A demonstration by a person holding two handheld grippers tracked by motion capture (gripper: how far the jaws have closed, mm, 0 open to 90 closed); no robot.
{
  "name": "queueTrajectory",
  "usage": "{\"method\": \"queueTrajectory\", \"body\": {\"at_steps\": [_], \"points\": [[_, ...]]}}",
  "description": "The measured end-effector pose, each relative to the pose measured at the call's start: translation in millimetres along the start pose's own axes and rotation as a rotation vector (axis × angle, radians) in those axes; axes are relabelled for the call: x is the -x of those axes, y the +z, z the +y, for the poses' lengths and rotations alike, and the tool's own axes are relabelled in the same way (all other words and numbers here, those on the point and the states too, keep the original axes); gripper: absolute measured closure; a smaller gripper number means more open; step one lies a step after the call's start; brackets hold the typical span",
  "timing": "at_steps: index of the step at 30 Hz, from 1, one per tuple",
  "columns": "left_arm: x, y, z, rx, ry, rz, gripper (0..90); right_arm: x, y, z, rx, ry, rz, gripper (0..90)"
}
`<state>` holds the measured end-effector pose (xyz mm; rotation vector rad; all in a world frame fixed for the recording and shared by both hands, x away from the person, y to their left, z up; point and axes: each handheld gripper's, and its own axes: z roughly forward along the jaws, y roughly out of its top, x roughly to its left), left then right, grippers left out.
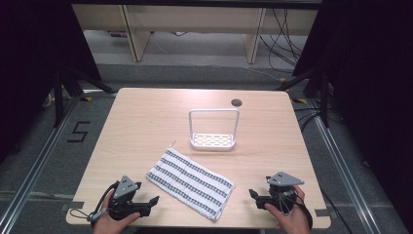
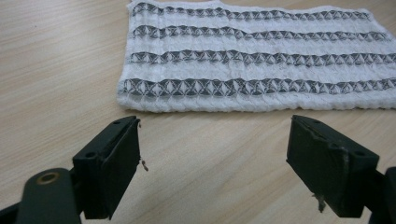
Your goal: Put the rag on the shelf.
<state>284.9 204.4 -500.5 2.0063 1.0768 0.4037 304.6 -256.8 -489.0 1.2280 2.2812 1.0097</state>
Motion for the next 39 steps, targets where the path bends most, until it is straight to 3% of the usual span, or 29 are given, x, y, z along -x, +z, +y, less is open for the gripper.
{"method": "queueTrajectory", "body": {"at_steps": [1, 4, 7, 9, 10, 11, 12, 13, 17, 19, 20, 23, 24, 28, 30, 31, 34, 39], "points": [[1.9, 1.7, -0.2, 0.023, -0.023, 0.001, 16.7, -0.2, 0.0, -0.2, -0.001, 0.006, -0.003, 21.9], [1.2, 1.2, -0.2, 0.011, -0.006, 0.000, 16.7, 0.6, 0.0, 0.1, -0.002, -0.002, -0.001, 21.9], [3.4, 2.7, -0.2, 0.026, -0.022, -0.003, 16.7, -0.3, 0.3, 0.5, 0.006, -0.001, -0.004, 22.3], [2.5, 0.8, 0.2, -0.002, 0.006, -0.002, 16.7, 0.7, 0.9, 1.1, 0.012, -0.023, 0.007, 23.3], [5.1, 3.0, -0.6, 0.029, -0.018, 0.001, 16.7, 1.2, 0.5, 1.0, 0.021, -0.039, -0.005, 24.6], [5.1, 3.0, -0.4, 0.025, -0.016, -0.005, 16.7, 1.7, 0.7, 0.7, 0.022, -0.052, -0.003, 26.1], [4.1, 1.1, 0.6, -0.006, 0.014, -0.007, 16.7, 0.7, -0.2, 1.2, 0.015, -0.035, 0.006, 26.0], [4.1, 1.1, 0.6, -0.006, 0.014, -0.007, 16.7, 0.3, 0.1, 1.2, 0.018, -0.030, 0.009, 26.1], [10.6, 3.8, 0.6, 0.015, -0.011, -0.020, 16.7, 0.1, -0.4, 2.2, 0.028, -0.043, 0.007, 27.4], [16.0, 6.7, 0.8, 0.036, -0.040, -0.063, 16.5, -2.1, -1.1, 3.6, 0.026, -0.025, 0.018, 28.0], [16.6, 6.3, 1.4, 0.023, -0.023, -0.074, 16.5, -1.8, -0.7, 4.4, 0.030, -0.035, 0.028, 28.2], [22.4, 8.9, 1.9, 0.039, -0.034, -0.085, 16.1, -3.6, -0.9, 6.8, 0.034, -0.030, 0.032, 29.2], [23.5, 8.8, 2.4, 0.023, -0.015, -0.093, 16.1, -3.6, -0.9, 6.8, 0.034, -0.030, 0.032, 29.2], [39.4, 14.0, 4.7, 0.049, -0.016, -0.122, 15.5, -7.9, 2.8, 11.2, 0.035, -0.049, 0.060, 31.1], [48.7, 17.3, 6.8, 0.043, 0.006, -0.146, 15.6, -10.8, 6.2, 14.4, 0.044, -0.069, 0.068, 32.3], [55.0, 20.8, 9.0, 0.034, 0.045, -0.168, 16.2, -13.8, 8.3, 17.1, 0.035, -0.070, 0.077, 32.7], [64.0, 25.5, 13.9, 0.019, 0.073, -0.192, 17.2, -16.2, 12.9, 22.1, 0.038, -0.100, 0.083, 33.4], [78.2, 32.1, 20.0, 0.000, 0.110, -0.231, 17.9, -18.0, 19.4, 26.2, 0.021, -0.093, 0.091, 34.2]]}}
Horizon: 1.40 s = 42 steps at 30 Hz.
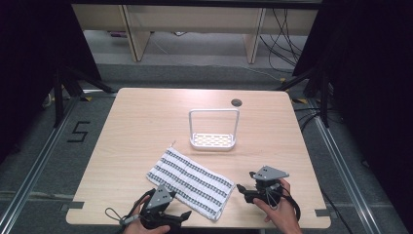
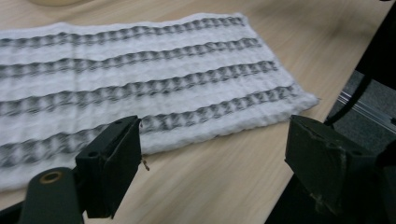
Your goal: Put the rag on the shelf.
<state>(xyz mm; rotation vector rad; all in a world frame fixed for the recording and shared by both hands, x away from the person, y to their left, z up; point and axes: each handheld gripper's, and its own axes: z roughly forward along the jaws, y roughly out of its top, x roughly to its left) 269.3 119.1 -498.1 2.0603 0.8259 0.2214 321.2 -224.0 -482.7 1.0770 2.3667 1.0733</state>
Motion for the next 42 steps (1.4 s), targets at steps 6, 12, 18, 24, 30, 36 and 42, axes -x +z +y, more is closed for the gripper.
{"method": "queueTrajectory", "body": {"at_steps": [6, 12, 18, 24, 30, 36, 42], "points": [[16.5, 18.2, 9.2, -0.019, 0.057, -0.046, 19.9, 3.9, 7.5, 1.4, 0.004, -0.028, 0.009, 34.3], [25.6, 28.4, 15.4, -0.025, 0.083, -0.074, 21.7, 0.3, 13.9, 6.3, -0.013, -0.033, 0.025, 35.2], [34.9, 43.1, 19.9, -0.027, 0.086, -0.100, 26.5, -1.6, 23.0, 10.2, -0.028, -0.066, 0.034, 36.5], [44.8, 54.3, 21.7, -0.038, 0.102, -0.143, 31.7, -3.2, 27.0, 11.7, -0.043, -0.066, 0.040, 37.7], [48.9, 59.5, 22.0, -0.046, 0.141, -0.140, 35.0, -6.5, 30.6, 12.7, -0.052, -0.056, 0.043, 38.7], [51.0, 62.9, 22.7, -0.058, 0.154, -0.123, 39.0, -8.4, 34.3, 14.3, -0.065, -0.081, 0.054, 39.9], [53.8, 64.8, 22.8, -0.054, 0.214, -0.106, 51.0, -11.2, 39.8, 14.6, -0.097, -0.068, 0.055, 41.8]]}}
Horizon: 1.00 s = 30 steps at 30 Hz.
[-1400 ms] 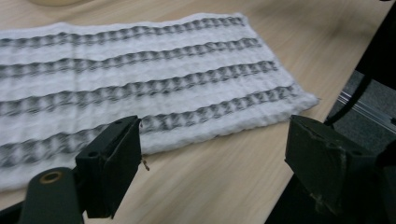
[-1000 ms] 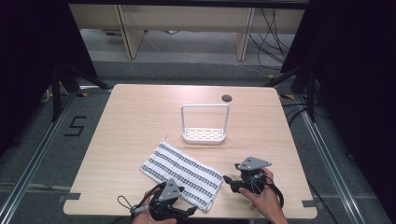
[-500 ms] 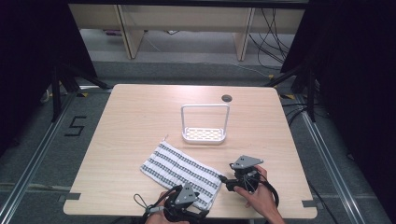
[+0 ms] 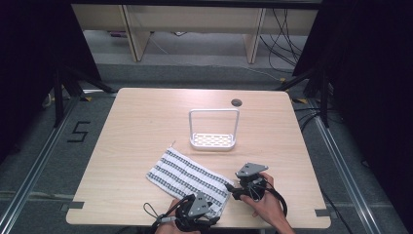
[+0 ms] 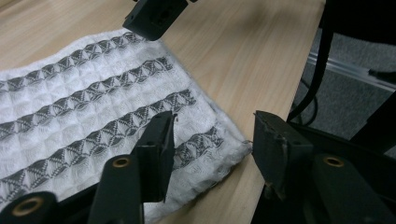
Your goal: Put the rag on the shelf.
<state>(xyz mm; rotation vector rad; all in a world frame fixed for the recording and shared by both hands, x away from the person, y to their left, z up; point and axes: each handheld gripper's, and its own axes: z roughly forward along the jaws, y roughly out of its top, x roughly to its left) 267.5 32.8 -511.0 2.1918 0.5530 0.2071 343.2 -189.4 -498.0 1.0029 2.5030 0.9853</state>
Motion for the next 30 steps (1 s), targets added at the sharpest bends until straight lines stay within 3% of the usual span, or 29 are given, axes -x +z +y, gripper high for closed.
{"method": "queueTrajectory", "body": {"at_steps": [1, 2, 3, 4, 6, 7, 12, 16, 23, 24, 25, 26, 27, 28, 30], "points": [[-0.6, -0.7, -0.2, -0.015, 0.033, 0.000, 51.0, 0.4, 0.3, 0.3, -0.003, -0.007, 0.001, 42.2], [2.4, 1.0, -0.9, 0.000, 0.007, -0.011, 56.7, 0.5, 2.0, 0.6, -0.014, -0.008, 0.007, 43.8], [0.3, 0.2, -0.8, -0.024, 0.057, -0.006, 56.7, 0.5, 2.0, 0.6, -0.014, -0.008, 0.007, 43.8], [1.3, 1.5, -1.6, -0.031, 0.080, -0.007, 60.4, -0.6, 3.7, 0.2, -0.015, -0.005, 0.005, 44.8], [5.1, 3.2, -2.4, -0.020, 0.064, -0.013, 63.5, -1.9, 6.5, -0.5, -0.009, -0.023, -0.009, 46.2], [4.5, 2.2, -2.3, -0.043, 0.084, -0.014, 65.6, -1.8, 6.4, 0.1, -0.026, -0.042, 0.005, 48.1], [1.8, 0.8, -2.5, -0.046, 0.114, -0.009, 76.2, -4.6, 10.2, -1.5, -0.023, -0.053, 0.018, 57.9], [0.6, 1.1, -3.4, -0.041, 0.114, -0.017, 81.8, -5.5, 7.4, -2.0, -0.043, -0.013, 0.029, 65.1], [-0.1, 0.2, -3.9, -0.025, 0.085, -0.027, 84.9, -4.7, 7.5, -2.9, -0.032, -0.007, 0.057, 77.0], [-0.2, 0.4, -4.0, -0.018, 0.077, -0.030, 85.1, -5.6, 7.7, -3.1, -0.025, 0.025, 0.060, 79.8], [-1.6, -1.2, -3.0, -0.032, 0.083, -0.034, 85.1, -5.6, 7.7, -3.1, -0.025, 0.025, 0.060, 79.8], [-1.0, -0.6, -3.3, -0.005, 0.061, -0.032, 85.4, -5.5, 6.3, -2.3, -0.039, 0.034, 0.068, 81.9], [-4.4, -3.4, -2.1, -0.022, 0.076, -0.039, 85.4, -5.1, 6.7, -2.4, -0.029, 0.029, 0.062, 82.6], [-2.7, -4.2, -1.9, 0.002, 0.035, -0.043, 85.5, -3.7, 6.9, -2.0, -0.010, 0.009, 0.078, 83.1], [-4.1, -4.2, -2.0, 0.016, 0.040, -0.044, 85.5, -5.6, 1.6, 0.1, 0.014, 0.036, 0.066, 83.6]]}}
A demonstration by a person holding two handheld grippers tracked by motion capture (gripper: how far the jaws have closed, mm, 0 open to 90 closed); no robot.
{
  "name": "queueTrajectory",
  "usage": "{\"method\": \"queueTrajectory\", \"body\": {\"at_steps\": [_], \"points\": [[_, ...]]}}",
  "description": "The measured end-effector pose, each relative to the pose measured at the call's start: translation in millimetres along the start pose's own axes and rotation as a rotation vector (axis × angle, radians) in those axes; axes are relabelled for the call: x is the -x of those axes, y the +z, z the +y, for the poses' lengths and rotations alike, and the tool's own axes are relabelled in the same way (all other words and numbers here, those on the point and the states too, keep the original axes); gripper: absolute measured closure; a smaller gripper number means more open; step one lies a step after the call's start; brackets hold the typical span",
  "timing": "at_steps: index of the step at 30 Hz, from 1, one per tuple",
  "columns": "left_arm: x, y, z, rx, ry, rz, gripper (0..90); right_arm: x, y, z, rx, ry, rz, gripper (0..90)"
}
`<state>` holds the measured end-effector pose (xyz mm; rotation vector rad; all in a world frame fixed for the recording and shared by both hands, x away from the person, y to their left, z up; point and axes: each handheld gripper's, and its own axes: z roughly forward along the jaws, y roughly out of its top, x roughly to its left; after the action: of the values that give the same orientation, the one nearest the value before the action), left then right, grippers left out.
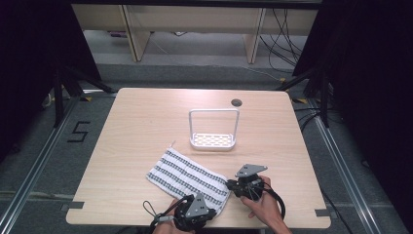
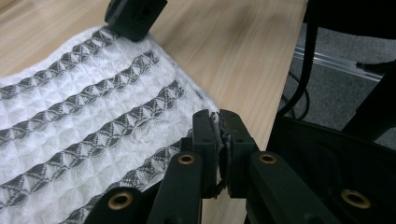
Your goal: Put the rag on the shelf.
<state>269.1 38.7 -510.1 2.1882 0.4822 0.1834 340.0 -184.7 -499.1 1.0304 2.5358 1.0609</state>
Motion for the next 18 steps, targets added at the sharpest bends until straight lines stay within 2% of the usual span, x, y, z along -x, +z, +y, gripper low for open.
{"method": "queueTrajectory", "body": {"at_steps": [1, 2, 3, 4, 5, 7, 9, 10, 11, 14, 15, 16, 17, 18], "points": [[0.0, -2.9, 1.2, -0.007, -0.017, -0.004, 85.5, 0.0, 0.0, 0.0, 0.000, 0.000, 0.000, 83.6], [-1.0, -4.5, 2.2, 0.002, -0.006, 0.000, 85.6, -1.1, -3.3, 2.3, 0.022, 0.011, 0.003, 83.8], [0.0, -8.9, 4.6, 0.013, -0.015, 0.006, 85.6, -1.6, -10.7, 7.1, 0.031, -0.001, 0.008, 83.9], [0.0, -8.9, 4.6, 0.013, -0.015, 0.006, 85.6, -1.4, -11.5, 8.1, 0.046, -0.011, 0.009, 84.0], [-1.4, -11.4, 6.4, 0.019, 0.005, 0.007, 85.6, -1.4, -11.5, 8.1, 0.046, -0.011, 0.009, 84.0], [-2.0, -16.9, 9.3, 0.032, -0.008, 0.010, 85.6, -2.7, -15.3, 11.5, 0.061, -0.010, 0.007, 84.2], [-6.1, -24.0, 12.4, 0.040, 0.000, 0.017, 85.6, -3.8, -19.3, 15.7, 0.083, 0.002, 0.015, 84.2], [-7.2, -26.8, 13.2, 0.058, -0.027, 0.009, 85.6, -3.5, -20.4, 16.8, 0.087, 0.002, 0.017, 84.1], [-8.6, -29.2, 14.5, 0.063, -0.030, -0.001, 85.6, -3.7, -22.9, 18.7, 0.095, 0.008, 0.020, 84.1], [-9.0, -35.8, 17.8, 0.080, -0.044, 0.014, 85.6, -3.7, -26.8, 22.1, 0.112, 0.018, 0.028, 84.1], [-12.6, -44.5, 23.5, 0.084, -0.018, 0.030, 85.6, -3.9, -31.2, 27.5, 0.135, 0.017, 0.033, 84.2], [-14.6, -48.7, 25.9, 0.088, -0.016, 0.040, 85.6, -5.9, -32.7, 29.2, 0.139, 0.035, 0.036, 84.2], [-16.4, -52.2, 28.2, 0.105, -0.025, 0.045, 85.6, -4.1, -34.6, 32.5, 0.150, 0.015, 0.035, 84.3], [-19.0, -56.2, 30.8, 0.116, -0.028, 0.043, 85.6, -4.5, -36.6, 35.5, 0.160, 0.017, 0.035, 84.3]]}}
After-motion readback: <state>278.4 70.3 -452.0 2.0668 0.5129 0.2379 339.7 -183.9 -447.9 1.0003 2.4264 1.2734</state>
